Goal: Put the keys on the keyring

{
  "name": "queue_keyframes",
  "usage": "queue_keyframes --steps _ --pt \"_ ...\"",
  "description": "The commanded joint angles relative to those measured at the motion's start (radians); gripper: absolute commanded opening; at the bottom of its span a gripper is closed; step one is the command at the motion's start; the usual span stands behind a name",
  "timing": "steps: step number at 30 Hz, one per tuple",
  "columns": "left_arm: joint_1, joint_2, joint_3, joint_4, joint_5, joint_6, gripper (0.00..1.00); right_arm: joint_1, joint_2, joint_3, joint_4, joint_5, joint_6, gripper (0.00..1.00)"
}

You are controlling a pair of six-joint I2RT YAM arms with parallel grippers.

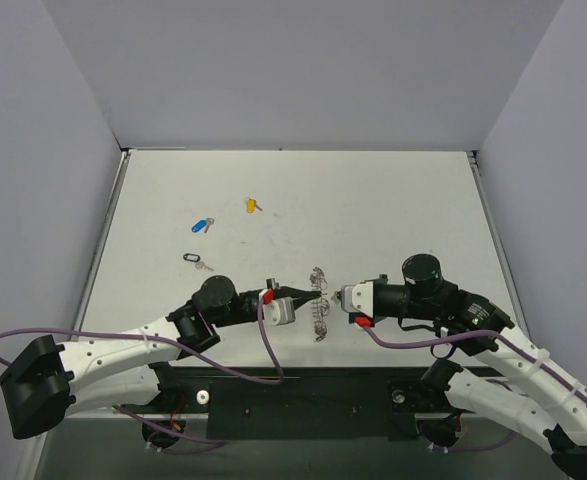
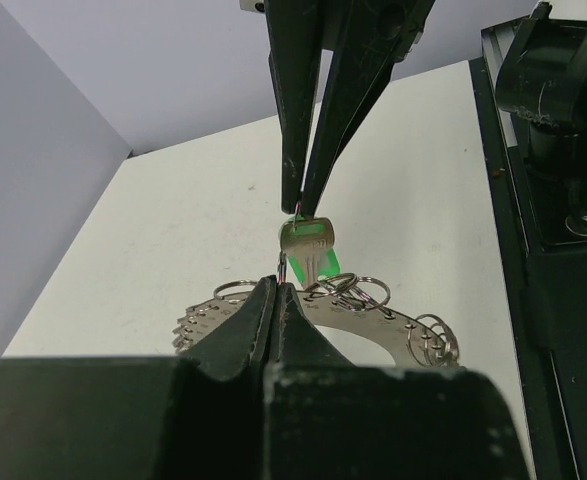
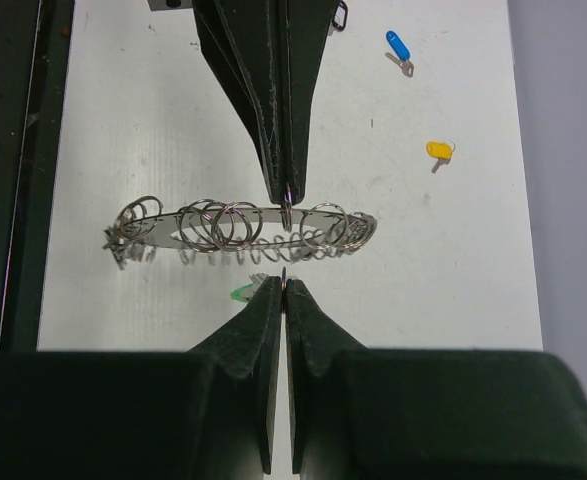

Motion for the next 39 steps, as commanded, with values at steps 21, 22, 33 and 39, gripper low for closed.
queue_keyframes --steps 21,22,33,39 --pt "-0.044 -0.003 0.004 0.097 -0.071 -0.002 0.0 0.062 0.017 -0.007 0.09 0.036 0.032 0.0" --pt "-0.045 -0.003 0.004 0.095 -0.073 -0.002 0.0 0.062 0.017 -0.007 0.09 0.035 0.032 0.0" --pt "-0.053 0.001 0.006 0.091 -0.09 0.006 0.0 0.071 0.017 -0.006 0.084 0.032 0.032 0.0" --pt "-0.055 0.0 0.004 0.089 -0.098 0.008 0.0 0.071 0.014 -0.004 0.076 0.035 0.031 0.0"
